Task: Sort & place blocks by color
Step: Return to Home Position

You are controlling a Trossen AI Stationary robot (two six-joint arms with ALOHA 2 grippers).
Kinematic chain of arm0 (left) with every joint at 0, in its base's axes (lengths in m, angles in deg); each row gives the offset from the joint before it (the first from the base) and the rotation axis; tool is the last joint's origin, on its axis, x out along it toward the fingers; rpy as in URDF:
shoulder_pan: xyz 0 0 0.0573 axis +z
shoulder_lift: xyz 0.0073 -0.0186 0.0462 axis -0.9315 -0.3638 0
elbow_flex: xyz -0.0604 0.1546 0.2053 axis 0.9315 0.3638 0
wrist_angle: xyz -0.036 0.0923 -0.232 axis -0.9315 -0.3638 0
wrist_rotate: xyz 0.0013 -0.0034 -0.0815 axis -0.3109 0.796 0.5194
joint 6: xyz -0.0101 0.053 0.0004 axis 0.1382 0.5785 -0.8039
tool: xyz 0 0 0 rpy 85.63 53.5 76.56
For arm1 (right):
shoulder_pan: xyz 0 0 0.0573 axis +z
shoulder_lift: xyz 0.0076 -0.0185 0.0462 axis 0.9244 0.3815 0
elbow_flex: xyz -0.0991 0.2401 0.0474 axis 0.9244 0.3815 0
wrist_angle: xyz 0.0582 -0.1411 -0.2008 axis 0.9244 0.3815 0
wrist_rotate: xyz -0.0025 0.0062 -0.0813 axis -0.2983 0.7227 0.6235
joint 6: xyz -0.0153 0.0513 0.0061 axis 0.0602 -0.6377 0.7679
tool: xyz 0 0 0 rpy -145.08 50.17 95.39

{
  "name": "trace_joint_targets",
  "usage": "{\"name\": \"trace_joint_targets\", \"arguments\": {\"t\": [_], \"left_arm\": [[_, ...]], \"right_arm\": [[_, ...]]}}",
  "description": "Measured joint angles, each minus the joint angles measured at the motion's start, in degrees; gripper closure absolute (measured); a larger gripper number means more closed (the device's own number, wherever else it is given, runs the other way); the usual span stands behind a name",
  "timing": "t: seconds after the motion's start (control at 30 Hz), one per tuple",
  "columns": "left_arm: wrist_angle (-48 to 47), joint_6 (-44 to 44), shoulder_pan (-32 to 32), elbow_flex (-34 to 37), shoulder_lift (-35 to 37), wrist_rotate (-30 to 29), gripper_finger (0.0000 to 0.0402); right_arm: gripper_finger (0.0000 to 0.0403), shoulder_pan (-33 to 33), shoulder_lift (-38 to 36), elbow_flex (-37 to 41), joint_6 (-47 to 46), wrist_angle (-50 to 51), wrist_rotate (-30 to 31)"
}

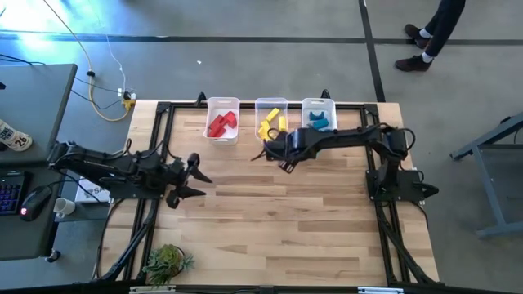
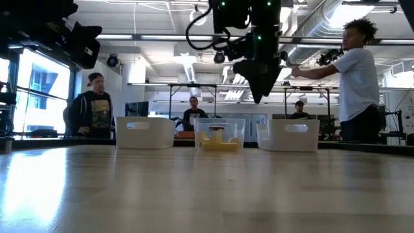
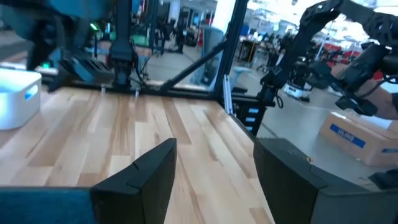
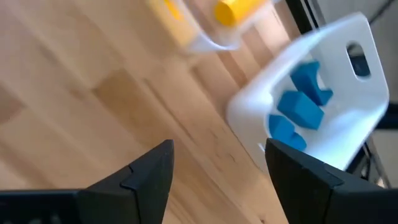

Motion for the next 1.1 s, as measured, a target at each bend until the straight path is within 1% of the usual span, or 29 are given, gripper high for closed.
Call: {"name": "trace_joint_targets", "arguments": {"t": [0.1,0.23,0.3,0.4,0.57,0.63,0.73,0.97,1.1], "left_arm": [[0.0,0.7,0.0,2.0,3.9,0.0,0.0199],[0.1,3.7,0.0,4.7,7.8,-0.1,0.0199],[-0.4,4.2,0.0,5.9,9.5,-0.1,0.0199],[-2.4,4.5,0.0,5.9,11.0,-0.1,0.0199],[-2.3,6.2,0.0,5.8,11.7,-1.1,0.0199],[-2.3,6.2,0.0,5.8,11.7,-1.7,0.0199],[-2.3,6.3,0.0,5.8,11.7,-1.7,0.0199],[-3.4,6.2,0.0,5.8,11.7,-1.6,0.0199],[-4.6,7.1,0.0,5.8,11.7,-2.0,0.0199]], "right_arm": [[0.0166,2.3,-0.1,0.0,1.7,-2.4,0.2],[0.0173,4.4,-1.5,0.0,5.1,-4.3,-2.4],[0.0177,5.1,-3.0,0.0,5.3,-4.4,-2.4],[0.0181,5.9,-5.6,0.0,5.5,-4.6,-1.3],[0.0185,6.9,-11.2,0.0,7.4,-5.9,-0.5],[0.0186,7.4,-14.0,1.3,7.9,-8.0,-0.1],[0.0186,7.8,-19.9,7.7,8.9,-14.6,-1.4],[0.0186,8.5,-37.3,31.9,7.6,-38.5,-7.0],[0.0186,9.1,-45.7,42.7,7.9,-50.1,-8.2]]}}
